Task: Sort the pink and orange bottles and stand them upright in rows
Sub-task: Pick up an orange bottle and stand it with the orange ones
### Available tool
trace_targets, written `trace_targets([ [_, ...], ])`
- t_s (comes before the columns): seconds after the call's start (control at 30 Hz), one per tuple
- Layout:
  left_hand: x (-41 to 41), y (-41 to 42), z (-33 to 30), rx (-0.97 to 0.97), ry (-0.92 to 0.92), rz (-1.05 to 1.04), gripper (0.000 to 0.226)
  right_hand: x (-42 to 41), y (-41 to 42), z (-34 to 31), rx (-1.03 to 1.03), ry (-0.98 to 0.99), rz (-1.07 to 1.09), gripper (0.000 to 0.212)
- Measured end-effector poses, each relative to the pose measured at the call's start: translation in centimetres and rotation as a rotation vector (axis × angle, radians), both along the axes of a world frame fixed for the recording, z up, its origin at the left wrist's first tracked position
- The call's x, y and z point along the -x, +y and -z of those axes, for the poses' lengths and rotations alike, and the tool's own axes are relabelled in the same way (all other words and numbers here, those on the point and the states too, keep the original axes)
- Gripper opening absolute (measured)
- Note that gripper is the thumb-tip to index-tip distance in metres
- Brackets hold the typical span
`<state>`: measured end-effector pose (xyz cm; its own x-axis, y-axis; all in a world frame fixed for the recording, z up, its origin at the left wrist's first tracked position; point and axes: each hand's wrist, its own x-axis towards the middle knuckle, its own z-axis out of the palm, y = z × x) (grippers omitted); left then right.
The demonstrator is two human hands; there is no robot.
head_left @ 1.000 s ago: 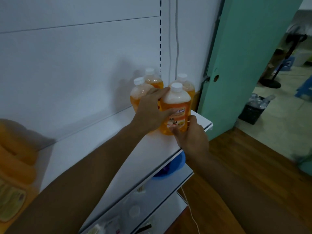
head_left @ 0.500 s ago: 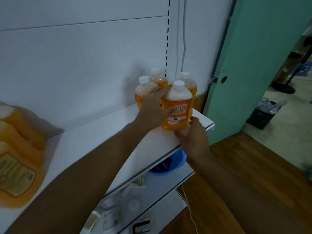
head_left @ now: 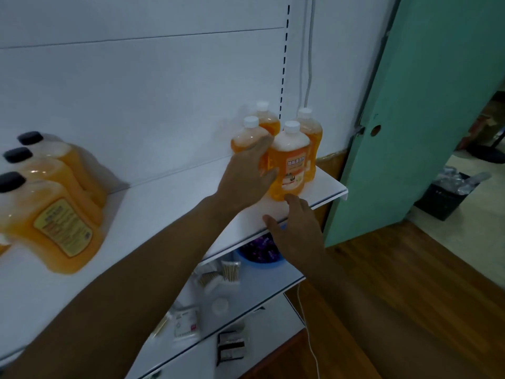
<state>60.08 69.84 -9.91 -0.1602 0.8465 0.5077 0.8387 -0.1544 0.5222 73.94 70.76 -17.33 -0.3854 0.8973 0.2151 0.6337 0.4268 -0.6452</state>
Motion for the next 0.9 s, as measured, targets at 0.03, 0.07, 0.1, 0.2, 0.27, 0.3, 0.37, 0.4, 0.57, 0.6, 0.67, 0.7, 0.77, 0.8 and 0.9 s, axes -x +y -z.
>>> trace_targets([
  [0.03, 0.4, -0.6, 0.1, -0.002, 0.003, -0.007, 0.057, 0.3, -0.3, 0.0, -0.006, -0.003, -0.024, 0.060],
  [0.07, 0.8, -1.5, 0.2, 0.008, 0.010, -0.024, 0.054, 0.6, -0.7, 0.1, -0.018, -0.004, -0.053, 0.060],
  [0.1, 1.2, -2.5, 0.5, 0.026, 0.014, -0.057, 0.052, 1.1, -1.1, 0.1, -0.039, -0.008, -0.085, 0.060],
  [0.2, 3.4, -6.7, 1.6, 0.109, 0.056, -0.168, 0.050, 3.3, -3.0, 0.1, -0.113, -0.029, -0.186, 0.059],
  [0.27, 5.3, -10.2, 2.1, 0.186, 0.067, -0.232, 0.052, 5.5, -5.0, 0.0, -0.133, -0.051, -0.281, 0.059],
  [0.3, 6.3, -12.1, 2.1, 0.223, 0.063, -0.266, 0.054, 6.8, -6.2, 0.0, -0.148, -0.065, -0.334, 0.060],
  [0.37, 8.1, -16.0, 1.9, 0.256, 0.049, -0.319, 0.055, 9.3, -8.8, -0.1, -0.172, -0.076, -0.441, 0.061],
  [0.4, 8.8, -18.1, 1.7, 0.255, 0.044, -0.341, 0.055, 10.7, -10.4, -0.2, -0.181, -0.074, -0.491, 0.061],
  [0.57, 12.5, -27.6, 0.6, 0.205, 0.060, -0.447, 0.050, 16.4, -19.5, -1.1, -0.242, -0.081, -0.642, 0.063],
  [0.6, 13.2, -29.5, 0.5, 0.201, 0.057, -0.447, 0.049, 17.4, -21.3, -1.1, -0.242, -0.081, -0.664, 0.063],
  [0.67, 14.6, -33.3, 0.3, 0.197, 0.044, -0.441, 0.044, 19.4, -24.6, -1.2, -0.238, -0.080, -0.695, 0.062],
  [0.7, 15.4, -35.2, 0.3, 0.199, 0.030, -0.451, 0.041, 20.4, -26.2, -1.1, -0.231, -0.081, -0.706, 0.062],
  [0.77, 16.9, -38.9, 0.4, 0.201, -0.003, -0.497, 0.040, 22.3, -29.0, -0.9, -0.215, -0.091, -0.724, 0.062],
  [0.8, 17.8, -40.6, 0.6, 0.203, -0.017, -0.526, 0.041, 23.3, -30.2, -0.9, -0.205, -0.098, -0.726, 0.062],
  [0.9, 20.4, -45.0, 1.7, 0.239, -0.041, -0.611, 0.044, 25.8, -32.8, -0.7, -0.159, -0.087, -0.721, 0.062],
])
